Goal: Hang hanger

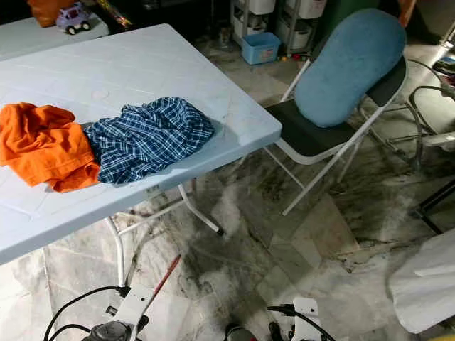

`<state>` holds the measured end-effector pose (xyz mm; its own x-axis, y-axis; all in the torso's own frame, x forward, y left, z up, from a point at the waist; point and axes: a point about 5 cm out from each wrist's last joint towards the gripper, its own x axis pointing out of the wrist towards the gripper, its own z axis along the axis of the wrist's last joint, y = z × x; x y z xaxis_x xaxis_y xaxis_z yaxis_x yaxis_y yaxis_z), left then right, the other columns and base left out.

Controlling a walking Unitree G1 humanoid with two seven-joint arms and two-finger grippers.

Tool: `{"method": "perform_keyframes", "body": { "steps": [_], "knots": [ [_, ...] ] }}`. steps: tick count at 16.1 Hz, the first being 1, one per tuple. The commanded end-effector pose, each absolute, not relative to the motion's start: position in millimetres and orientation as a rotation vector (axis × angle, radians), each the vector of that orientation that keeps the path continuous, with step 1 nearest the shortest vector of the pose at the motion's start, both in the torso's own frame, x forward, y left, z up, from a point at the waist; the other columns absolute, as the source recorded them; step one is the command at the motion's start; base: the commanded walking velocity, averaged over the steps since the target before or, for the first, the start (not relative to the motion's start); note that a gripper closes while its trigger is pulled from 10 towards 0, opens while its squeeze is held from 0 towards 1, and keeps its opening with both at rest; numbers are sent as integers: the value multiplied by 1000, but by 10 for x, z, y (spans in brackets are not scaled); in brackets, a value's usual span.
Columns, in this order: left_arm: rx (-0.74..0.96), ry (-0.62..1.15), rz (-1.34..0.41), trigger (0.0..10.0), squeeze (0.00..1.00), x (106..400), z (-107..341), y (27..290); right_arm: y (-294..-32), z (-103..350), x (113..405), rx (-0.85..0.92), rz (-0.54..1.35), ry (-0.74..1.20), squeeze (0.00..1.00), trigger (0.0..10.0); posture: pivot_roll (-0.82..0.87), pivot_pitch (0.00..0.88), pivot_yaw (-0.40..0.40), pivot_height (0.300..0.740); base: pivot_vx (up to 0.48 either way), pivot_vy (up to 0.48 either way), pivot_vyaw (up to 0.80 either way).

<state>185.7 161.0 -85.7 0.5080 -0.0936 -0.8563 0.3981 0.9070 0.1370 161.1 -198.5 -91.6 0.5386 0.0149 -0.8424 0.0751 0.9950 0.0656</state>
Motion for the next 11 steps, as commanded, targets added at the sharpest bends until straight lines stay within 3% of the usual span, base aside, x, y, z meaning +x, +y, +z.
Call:
{"method": "perform_keyframes", "body": {
  "steps": [1, 7, 11],
  "knots": [
    [351, 1005, -317, 10000, 0, 1837, -867, 1605, -1977, -934, 1581, 98, -50, 1023, 0, 10000, -84, 108, 7, 740, 0, 0, -788],
    [361, 1001, -332, 10000, 0, 1844, -864, 1592, -1603, -931, 1695, 95, 6, 1020, 0, 10000, -88, 106, 12, 740, 0, 0, -788],
    [362, 1001, -337, 10000, 0, 1842, -865, 1591, -1655, -954, 1631, 88, 7, 1035, 0, 10000, -88, 109, 10, 740, 0, 0, -130]
  ]
}}
